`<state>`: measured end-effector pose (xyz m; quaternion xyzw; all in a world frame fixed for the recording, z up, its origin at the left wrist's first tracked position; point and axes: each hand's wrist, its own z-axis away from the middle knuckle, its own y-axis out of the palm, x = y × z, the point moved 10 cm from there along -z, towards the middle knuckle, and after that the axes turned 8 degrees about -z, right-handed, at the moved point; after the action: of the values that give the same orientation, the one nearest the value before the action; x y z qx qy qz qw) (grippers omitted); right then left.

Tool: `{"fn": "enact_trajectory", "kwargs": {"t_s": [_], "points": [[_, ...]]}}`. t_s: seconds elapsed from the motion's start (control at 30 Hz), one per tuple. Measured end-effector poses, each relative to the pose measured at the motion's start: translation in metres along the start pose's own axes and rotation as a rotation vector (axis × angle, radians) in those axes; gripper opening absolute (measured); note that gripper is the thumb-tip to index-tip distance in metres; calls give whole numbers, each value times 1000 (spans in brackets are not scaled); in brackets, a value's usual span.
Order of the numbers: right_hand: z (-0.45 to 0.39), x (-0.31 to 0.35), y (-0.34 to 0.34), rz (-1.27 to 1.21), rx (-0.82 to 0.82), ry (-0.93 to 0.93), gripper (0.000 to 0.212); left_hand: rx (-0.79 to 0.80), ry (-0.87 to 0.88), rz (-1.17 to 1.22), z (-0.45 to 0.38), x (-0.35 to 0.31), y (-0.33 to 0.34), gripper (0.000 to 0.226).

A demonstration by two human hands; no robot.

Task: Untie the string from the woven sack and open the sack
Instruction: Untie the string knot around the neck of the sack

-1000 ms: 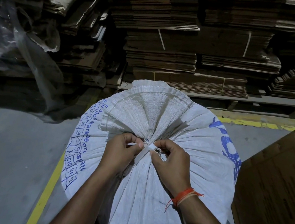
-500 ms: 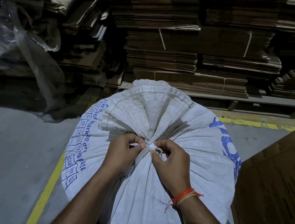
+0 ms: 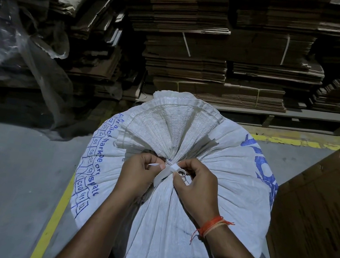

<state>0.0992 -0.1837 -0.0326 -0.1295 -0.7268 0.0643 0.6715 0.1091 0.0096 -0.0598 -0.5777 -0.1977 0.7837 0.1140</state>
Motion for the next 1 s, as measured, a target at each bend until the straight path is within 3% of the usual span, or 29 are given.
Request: {"fn": "enact_trajectory", "kwargs": {"t_s": [1.0], "points": [[-1,1,-1,24,-44,-39,16,32,27,4,0,-2,8,8]]}}
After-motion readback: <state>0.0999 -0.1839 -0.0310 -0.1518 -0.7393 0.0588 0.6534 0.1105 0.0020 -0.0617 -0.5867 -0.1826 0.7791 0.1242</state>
